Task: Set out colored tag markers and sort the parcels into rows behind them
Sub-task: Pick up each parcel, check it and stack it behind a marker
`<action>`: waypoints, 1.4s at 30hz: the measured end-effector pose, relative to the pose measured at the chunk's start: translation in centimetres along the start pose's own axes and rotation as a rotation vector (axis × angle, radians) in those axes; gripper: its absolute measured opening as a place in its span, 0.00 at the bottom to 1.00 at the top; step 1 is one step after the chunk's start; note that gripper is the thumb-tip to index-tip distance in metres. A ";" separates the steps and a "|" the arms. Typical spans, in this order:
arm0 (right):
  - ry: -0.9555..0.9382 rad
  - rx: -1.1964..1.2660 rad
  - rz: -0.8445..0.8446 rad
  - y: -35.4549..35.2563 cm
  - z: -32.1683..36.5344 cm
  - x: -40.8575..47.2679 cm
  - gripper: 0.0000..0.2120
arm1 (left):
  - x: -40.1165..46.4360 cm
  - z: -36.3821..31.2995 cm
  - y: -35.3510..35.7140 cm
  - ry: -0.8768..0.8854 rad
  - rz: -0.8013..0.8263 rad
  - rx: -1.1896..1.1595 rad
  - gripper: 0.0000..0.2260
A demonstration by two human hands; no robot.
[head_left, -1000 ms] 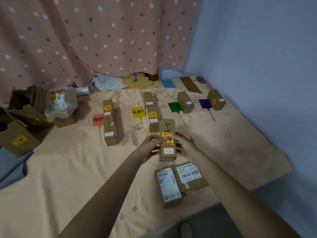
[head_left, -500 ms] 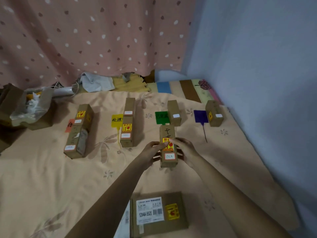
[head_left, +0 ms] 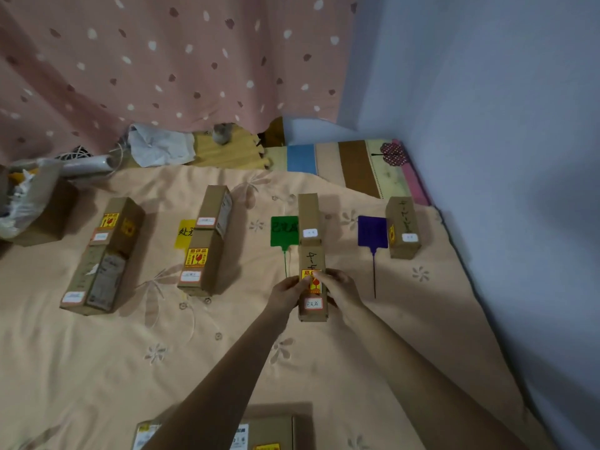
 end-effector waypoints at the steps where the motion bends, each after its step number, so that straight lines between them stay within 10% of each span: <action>1: 0.001 -0.011 -0.012 -0.1 0.0 0.6 0.19 | 0.5 0.4 0.0 -0.008 -0.005 0.006 0.06; 26: 0.057 -0.106 -0.072 0.4 1.0 4.3 0.22 | 5.3 2.9 -0.2 -0.083 -0.031 -0.017 0.02; 42: -0.135 -0.205 -0.275 -1.4 5.0 -3.8 0.24 | 0.8 -3.4 -4.1 0.036 -0.131 0.122 0.20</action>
Point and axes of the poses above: each hand's wrist, its own x-axis towards the middle knuckle, its own y-axis out of the palm, z = x × y, the point moved 6 cm from there along x, towards the middle knuckle, and after that the axes turned 15 degrees about y, right-handed, at the moved point
